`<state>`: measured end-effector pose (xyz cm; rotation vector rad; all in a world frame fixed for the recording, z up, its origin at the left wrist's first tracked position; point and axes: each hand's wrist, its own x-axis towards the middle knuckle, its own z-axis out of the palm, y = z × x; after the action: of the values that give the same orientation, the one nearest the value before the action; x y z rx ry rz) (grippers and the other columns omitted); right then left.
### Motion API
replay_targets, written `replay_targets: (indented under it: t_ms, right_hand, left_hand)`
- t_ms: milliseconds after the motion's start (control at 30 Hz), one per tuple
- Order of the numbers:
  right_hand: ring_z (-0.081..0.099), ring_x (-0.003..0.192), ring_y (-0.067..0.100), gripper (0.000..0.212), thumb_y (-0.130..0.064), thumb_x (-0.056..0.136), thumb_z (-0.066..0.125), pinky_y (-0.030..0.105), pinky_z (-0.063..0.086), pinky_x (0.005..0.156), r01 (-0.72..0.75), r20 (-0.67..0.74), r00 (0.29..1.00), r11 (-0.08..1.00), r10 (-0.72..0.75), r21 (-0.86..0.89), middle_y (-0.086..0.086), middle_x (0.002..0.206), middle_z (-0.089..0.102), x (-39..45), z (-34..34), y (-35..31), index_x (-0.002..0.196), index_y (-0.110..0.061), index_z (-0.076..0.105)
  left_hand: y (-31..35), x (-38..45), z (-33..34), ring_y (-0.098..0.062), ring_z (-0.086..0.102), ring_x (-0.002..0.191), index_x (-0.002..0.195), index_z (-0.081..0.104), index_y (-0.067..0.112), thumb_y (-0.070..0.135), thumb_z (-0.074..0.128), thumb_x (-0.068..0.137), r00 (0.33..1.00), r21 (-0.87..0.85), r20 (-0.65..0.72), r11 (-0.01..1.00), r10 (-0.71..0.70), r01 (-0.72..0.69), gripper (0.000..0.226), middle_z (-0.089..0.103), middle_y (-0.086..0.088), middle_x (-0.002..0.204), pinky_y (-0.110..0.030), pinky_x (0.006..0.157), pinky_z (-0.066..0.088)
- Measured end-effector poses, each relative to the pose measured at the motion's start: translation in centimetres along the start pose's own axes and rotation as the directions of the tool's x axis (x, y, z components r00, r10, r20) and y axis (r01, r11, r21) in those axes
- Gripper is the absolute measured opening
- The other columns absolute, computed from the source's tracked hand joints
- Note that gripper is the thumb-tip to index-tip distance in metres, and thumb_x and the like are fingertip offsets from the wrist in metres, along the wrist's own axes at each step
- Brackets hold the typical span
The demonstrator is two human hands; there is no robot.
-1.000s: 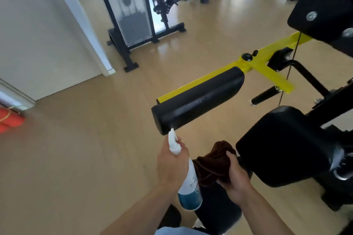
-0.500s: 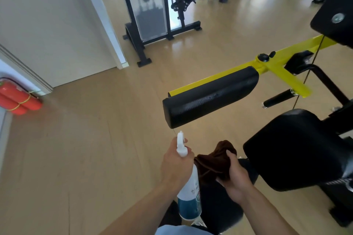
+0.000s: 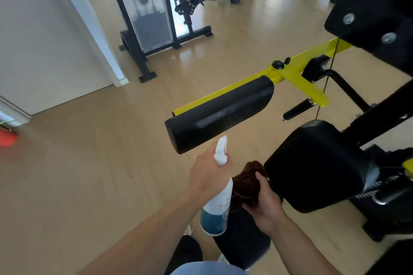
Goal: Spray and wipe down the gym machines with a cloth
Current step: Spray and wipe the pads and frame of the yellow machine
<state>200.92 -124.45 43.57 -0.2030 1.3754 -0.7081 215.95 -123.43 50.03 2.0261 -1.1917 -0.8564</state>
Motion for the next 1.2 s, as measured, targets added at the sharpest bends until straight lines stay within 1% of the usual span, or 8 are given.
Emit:
replay_targets:
  t_ms: [500, 633, 733, 800, 867, 933, 1000, 1200]
  right_hand:
    - [0.072, 0.106, 0.027, 0.027, -0.039, 0.103, 0.061, 0.042, 0.056, 0.086, 0.052, -0.004, 0.999, 0.998, -0.051, 0.042, 0.007, 0.101, 0.081, 0.0, -0.2, -1.0, 0.122, -0.02, 0.065]
    - [0.07, 0.103, 0.025, 0.037, -0.04, 0.106, 0.056, 0.04, 0.054, 0.088, 0.156, -0.039, 0.988, 0.972, -0.151, 0.174, 0.013, 0.118, 0.073, 0.3, 2.3, -2.2, 0.137, -0.019, 0.057]
    - [0.066, 0.114, 0.022, 0.043, -0.045, 0.107, 0.05, 0.043, 0.046, 0.11, 0.349, -0.072, 0.937, 0.915, -0.341, 0.204, 0.006, 0.122, 0.07, 0.3, 6.4, -5.0, 0.146, -0.027, 0.051]
    - [0.062, 0.122, 0.02, 0.047, -0.05, 0.108, 0.046, 0.043, 0.046, 0.112, 0.464, -0.003, 0.885, 0.88, -0.466, 0.105, 0.001, 0.131, 0.066, 0.5, 9.6, -7.5, 0.152, -0.033, 0.047]
    - [0.052, 0.135, 0.025, 0.055, -0.059, 0.106, 0.042, 0.045, 0.052, 0.107, 0.593, 0.059, 0.804, 0.791, -0.591, -0.15, 0.002, 0.159, 0.044, 1.6, 12.5, -9.7, 0.158, -0.046, 0.034]
    - [0.018, 0.157, 0.032, 0.061, -0.063, 0.103, 0.045, 0.051, 0.028, 0.125, 0.648, 0.083, 0.729, 0.646, -0.679, -0.403, 0.002, 0.174, 0.006, 2.8, 14.6, -11.2, 0.159, -0.053, 0.024]
    - [0.001, 0.16, 0.029, 0.062, -0.057, 0.102, 0.052, 0.046, 0.011, 0.128, 0.657, 0.018, 0.687, 0.612, -0.726, -0.44, 0.004, 0.174, -0.006, 4.0, 15.2, -12.5, 0.159, -0.049, 0.029]
    - [0.012, 0.159, 0.02, 0.052, -0.036, 0.1, 0.056, 0.041, 0.022, 0.128, 0.697, -0.121, 0.621, 0.617, -0.774, -0.365, -0.006, 0.175, 0.0, 5.2, 15.5, -14.7, 0.151, -0.04, 0.049]
  left_hand:
    - [4.8, 1.2, 0.5, -0.019, 0.067, 0.073, 0.075, 0.053, 0.024, 0.036, 0.052, 0.085, 0.989, 0.101, 0.142, 0.994, 0.028, -0.042, 0.016, 0.066, 0.003, 0.072, -0.046, 0.073, 0.058]
    - [5.6, 1.2, -1.7, -0.021, 0.064, 0.079, 0.096, 0.059, 0.033, 0.03, 0.057, 0.084, 0.992, 0.096, 0.081, 0.989, 0.102, -0.109, 0.012, 0.065, 0.009, 0.076, -0.045, 0.077, 0.056]
    - [6.1, 2.0, -5.9, -0.015, 0.063, 0.072, 0.111, 0.071, 0.031, 0.032, 0.057, 0.081, 0.984, 0.187, -0.033, 0.969, 0.173, -0.164, 0.033, 0.068, 0.012, 0.075, -0.033, 0.072, 0.051]
    - [6.7, 2.9, -8.8, -0.015, 0.051, 0.058, 0.085, 0.069, 0.021, 0.017, 0.065, 0.084, 0.975, 0.209, -0.113, 0.964, 0.193, -0.166, 0.006, 0.054, 0.009, 0.059, -0.03, 0.061, 0.038]
    - [7.0, 4.0, -11.2, -0.024, 0.047, 0.06, 0.071, 0.054, 0.016, 0.011, 0.066, 0.082, 0.962, 0.272, -0.178, 0.95, 0.207, -0.154, 0.017, 0.047, 0.001, 0.062, -0.033, 0.059, 0.033]
    - [6.3, 5.3, -12.7, -0.028, 0.05, 0.065, 0.07, 0.048, 0.013, 0.011, 0.063, 0.08, 0.957, 0.354, -0.203, 0.927, 0.207, -0.125, 0.018, 0.05, -0.003, 0.07, -0.034, 0.057, 0.032]
    - [4.9, 6.0, -13.4, -0.025, 0.049, 0.061, 0.069, 0.049, 0.011, 0.012, 0.062, 0.081, 0.969, 0.404, -0.213, 0.914, 0.122, -0.026, 0.018, 0.051, -0.005, 0.068, -0.032, 0.054, 0.032]
    - [-0.8, 5.5, -12.9, -0.025, 0.048, 0.058, 0.07, 0.056, 0.004, 0.02, 0.066, 0.081, 0.98, 0.305, -0.181, 0.942, -0.083, 0.136, 0.022, 0.056, -0.009, 0.06, -0.035, 0.056, 0.039]
